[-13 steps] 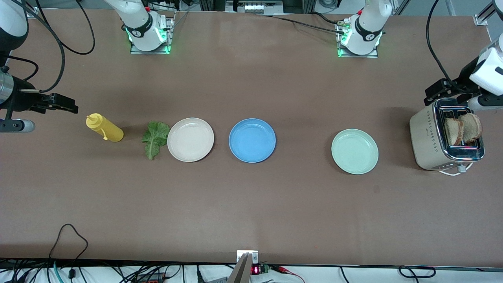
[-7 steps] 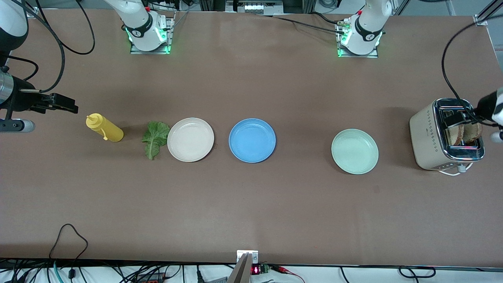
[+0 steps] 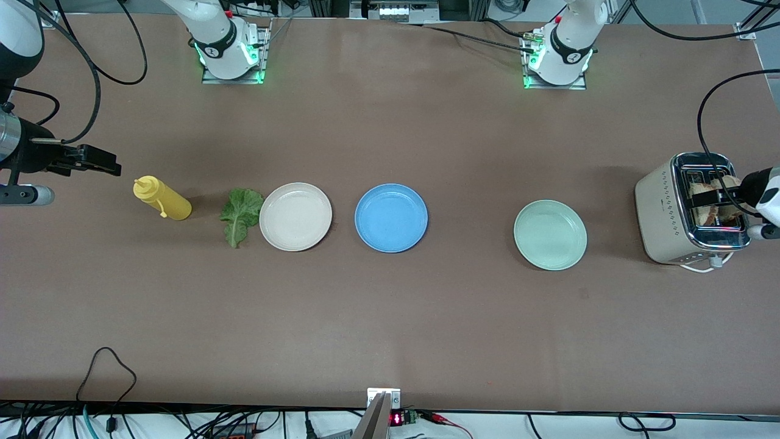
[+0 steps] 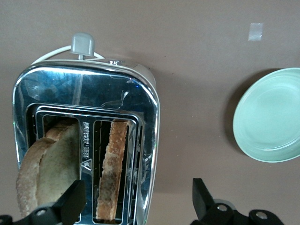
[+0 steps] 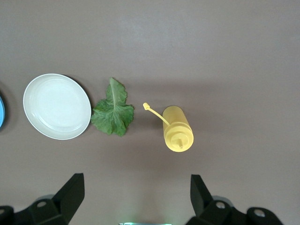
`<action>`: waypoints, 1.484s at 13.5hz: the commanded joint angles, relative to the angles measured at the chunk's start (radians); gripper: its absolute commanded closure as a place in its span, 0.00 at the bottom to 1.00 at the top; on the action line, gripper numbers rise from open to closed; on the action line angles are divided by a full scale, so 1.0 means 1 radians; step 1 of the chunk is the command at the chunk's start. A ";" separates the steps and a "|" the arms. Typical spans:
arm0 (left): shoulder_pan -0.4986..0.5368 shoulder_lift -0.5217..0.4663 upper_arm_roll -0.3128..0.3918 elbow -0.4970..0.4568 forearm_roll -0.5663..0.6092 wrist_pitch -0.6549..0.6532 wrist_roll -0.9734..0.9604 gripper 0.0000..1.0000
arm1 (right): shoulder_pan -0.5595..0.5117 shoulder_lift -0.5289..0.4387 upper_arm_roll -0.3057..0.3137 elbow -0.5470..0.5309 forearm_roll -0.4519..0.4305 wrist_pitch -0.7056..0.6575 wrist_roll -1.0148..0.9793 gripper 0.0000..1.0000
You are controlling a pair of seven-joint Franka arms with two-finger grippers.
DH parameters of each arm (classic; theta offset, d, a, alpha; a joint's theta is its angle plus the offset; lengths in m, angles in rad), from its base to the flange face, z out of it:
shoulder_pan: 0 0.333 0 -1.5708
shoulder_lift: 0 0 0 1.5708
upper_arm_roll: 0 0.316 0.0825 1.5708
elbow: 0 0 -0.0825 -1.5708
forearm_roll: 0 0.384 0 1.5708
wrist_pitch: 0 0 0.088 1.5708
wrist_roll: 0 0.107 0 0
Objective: Make sandwich in blue plate with both arms
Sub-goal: 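Reach the left gripper into the toaster toward a bread slice, then lift the bread slice with the left gripper while the right gripper reaches the lettuce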
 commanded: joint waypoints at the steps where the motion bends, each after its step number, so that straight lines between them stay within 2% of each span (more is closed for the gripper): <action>1: 0.029 0.024 -0.005 0.027 0.022 -0.029 0.029 0.04 | -0.007 -0.005 0.005 0.006 0.016 -0.011 0.008 0.00; 4: 0.033 0.050 -0.005 0.028 0.022 -0.029 0.029 0.32 | -0.007 -0.003 0.005 0.006 0.017 -0.011 0.008 0.00; 5: 0.037 0.062 -0.005 0.028 0.022 -0.029 0.027 0.46 | -0.007 -0.003 0.005 0.006 0.017 -0.010 0.008 0.00; 8: 0.049 0.066 -0.005 0.030 0.023 -0.050 0.030 0.97 | -0.007 -0.001 0.005 0.006 0.017 -0.005 0.008 0.00; 12: 0.064 0.027 -0.007 0.054 0.023 -0.091 0.127 1.00 | -0.007 0.005 0.005 0.006 0.017 -0.004 -0.006 0.00; 13: 0.064 0.018 -0.008 0.092 0.023 -0.154 0.142 1.00 | -0.007 0.008 0.005 0.006 0.017 -0.005 -0.008 0.00; 16: 0.050 0.013 -0.036 0.298 -0.006 -0.417 0.141 1.00 | 0.017 0.041 0.012 0.006 0.008 -0.013 -0.009 0.00; 17: 0.050 0.010 -0.077 0.332 -0.027 -0.471 0.141 1.00 | 0.037 0.043 0.012 0.003 0.000 -0.014 -0.006 0.00; 20: 0.050 -0.005 -0.232 0.321 -0.032 -0.481 0.126 1.00 | 0.062 0.080 0.012 -0.003 -0.004 -0.014 -0.003 0.00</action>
